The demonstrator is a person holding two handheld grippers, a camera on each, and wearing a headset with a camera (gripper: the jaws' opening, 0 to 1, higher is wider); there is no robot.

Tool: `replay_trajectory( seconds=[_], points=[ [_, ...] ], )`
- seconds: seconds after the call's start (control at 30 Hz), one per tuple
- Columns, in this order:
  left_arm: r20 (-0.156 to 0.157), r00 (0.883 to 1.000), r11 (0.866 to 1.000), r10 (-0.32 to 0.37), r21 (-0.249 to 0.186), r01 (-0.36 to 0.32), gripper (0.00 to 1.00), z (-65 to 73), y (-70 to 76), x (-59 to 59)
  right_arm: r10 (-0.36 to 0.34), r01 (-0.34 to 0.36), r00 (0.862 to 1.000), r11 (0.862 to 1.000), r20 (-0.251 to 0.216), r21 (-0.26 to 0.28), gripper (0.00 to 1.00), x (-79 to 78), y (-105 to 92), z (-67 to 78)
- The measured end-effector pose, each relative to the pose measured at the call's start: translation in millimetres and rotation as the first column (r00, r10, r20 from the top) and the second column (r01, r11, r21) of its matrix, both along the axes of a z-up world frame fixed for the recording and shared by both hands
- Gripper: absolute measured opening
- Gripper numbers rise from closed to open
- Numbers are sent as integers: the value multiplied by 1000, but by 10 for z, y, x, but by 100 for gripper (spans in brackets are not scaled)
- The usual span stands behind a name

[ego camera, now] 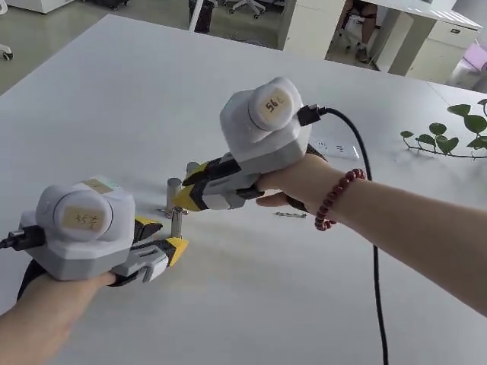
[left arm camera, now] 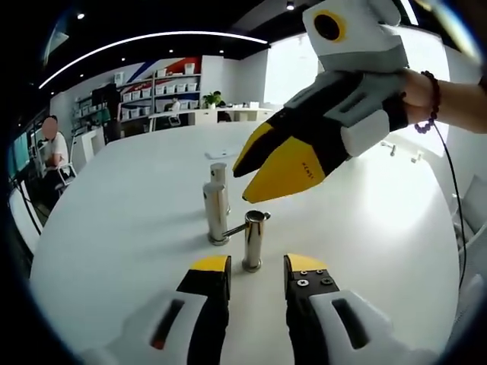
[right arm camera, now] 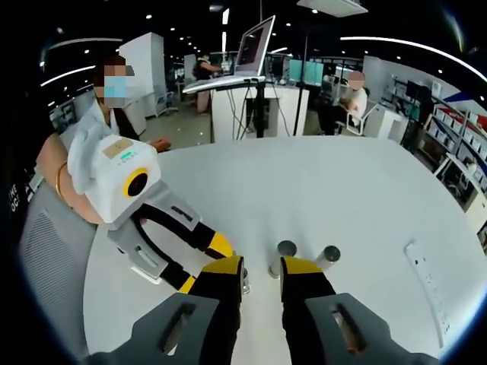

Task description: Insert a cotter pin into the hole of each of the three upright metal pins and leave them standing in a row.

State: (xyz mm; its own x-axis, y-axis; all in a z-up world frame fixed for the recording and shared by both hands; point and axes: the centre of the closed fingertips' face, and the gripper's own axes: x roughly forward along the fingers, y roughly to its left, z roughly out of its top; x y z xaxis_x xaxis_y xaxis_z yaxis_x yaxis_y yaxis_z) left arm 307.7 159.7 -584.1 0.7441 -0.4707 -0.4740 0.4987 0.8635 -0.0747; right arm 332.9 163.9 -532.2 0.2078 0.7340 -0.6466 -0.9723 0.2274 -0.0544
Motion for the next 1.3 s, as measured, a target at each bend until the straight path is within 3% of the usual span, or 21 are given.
replay_trajectory(
  seconds=[0.13,0.37,0.83,1.07,1.2,1.3],
  points=[
    [4,1000,1000,13,-12,-13,32,36,37,8,-45,45,999,999,22,7,15,121,6,-2],
    [5,999,999,32,-40,-31,41,100,103,13,-78,79,997,997,-6,10,16,278,56,-124],
    [18,1000,997,-6,-77,8,59,204,76,-101,-75,76,995,997,-67,16,14,284,194,-251],
    [5,1000,996,-4,-89,4,62,211,88,-142,-78,79,994,997,-76,12,11,286,212,-299],
    [3,1000,996,-10,-90,10,63,222,91,-177,-66,65,996,998,-57,-5,9,286,198,-339],
    [-4,1000,995,-13,-97,13,63,228,85,-207,-92,93,993,996,-79,10,9,290,188,-336]
  ],
)
